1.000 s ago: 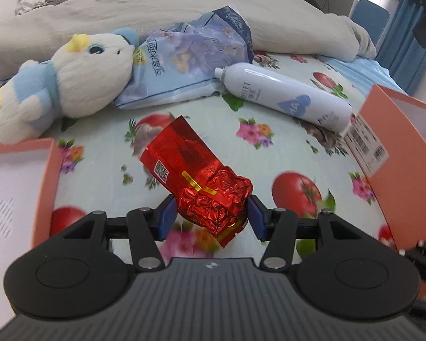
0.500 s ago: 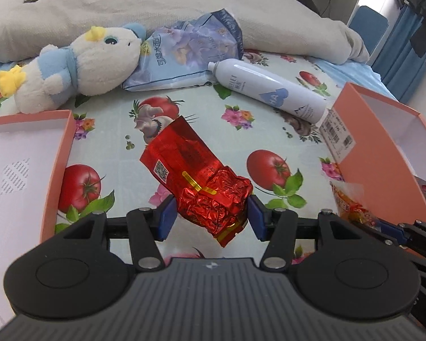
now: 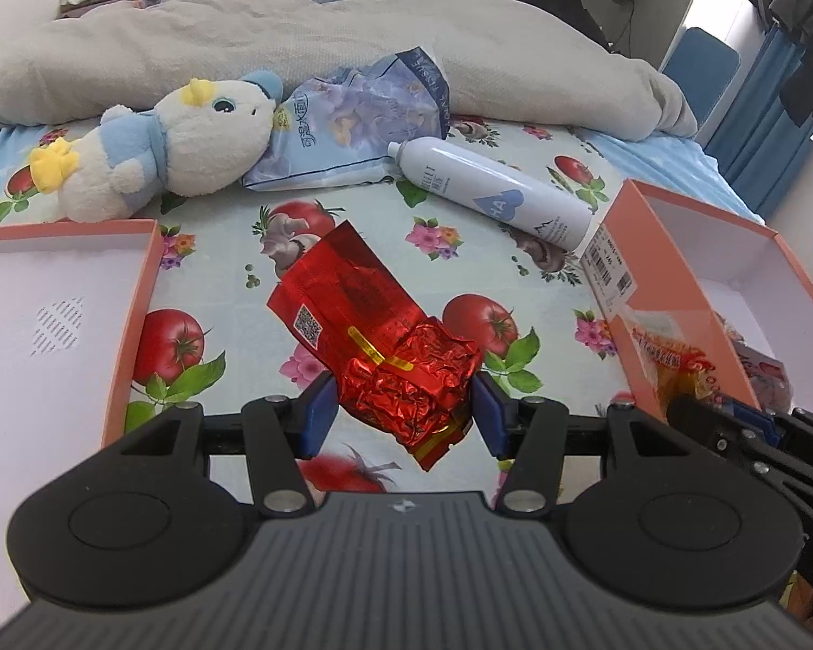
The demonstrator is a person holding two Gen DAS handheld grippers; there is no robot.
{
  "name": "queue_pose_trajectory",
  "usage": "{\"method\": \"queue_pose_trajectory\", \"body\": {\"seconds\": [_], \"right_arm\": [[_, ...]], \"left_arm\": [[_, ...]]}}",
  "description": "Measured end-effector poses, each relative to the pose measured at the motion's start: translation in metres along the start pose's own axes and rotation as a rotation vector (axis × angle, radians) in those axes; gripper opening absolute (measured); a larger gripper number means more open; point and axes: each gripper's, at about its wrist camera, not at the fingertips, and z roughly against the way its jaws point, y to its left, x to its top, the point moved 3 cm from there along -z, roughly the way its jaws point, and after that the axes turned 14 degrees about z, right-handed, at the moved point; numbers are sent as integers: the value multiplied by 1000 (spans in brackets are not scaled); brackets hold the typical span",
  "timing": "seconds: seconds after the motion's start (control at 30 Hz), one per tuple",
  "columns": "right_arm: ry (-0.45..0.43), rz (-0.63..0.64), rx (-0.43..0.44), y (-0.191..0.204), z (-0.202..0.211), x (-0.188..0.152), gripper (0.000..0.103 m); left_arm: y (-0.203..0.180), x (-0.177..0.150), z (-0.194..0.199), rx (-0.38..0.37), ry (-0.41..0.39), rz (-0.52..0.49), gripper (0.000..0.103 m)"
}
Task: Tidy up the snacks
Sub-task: 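Lift both held packets and carry them over the pink box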
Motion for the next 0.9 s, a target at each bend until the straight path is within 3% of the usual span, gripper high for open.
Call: {"method": "queue_pose_trajectory", "body": {"seconds": [0.5, 0.9], "right_arm": [[-91, 16, 13, -19, 43, 50, 17], [-198, 52, -40, -55, 75, 106, 14]], "left_arm": [[-45, 26, 47, -62, -27, 34, 59], [-107, 66, 90, -148, -116, 10, 59]]}}
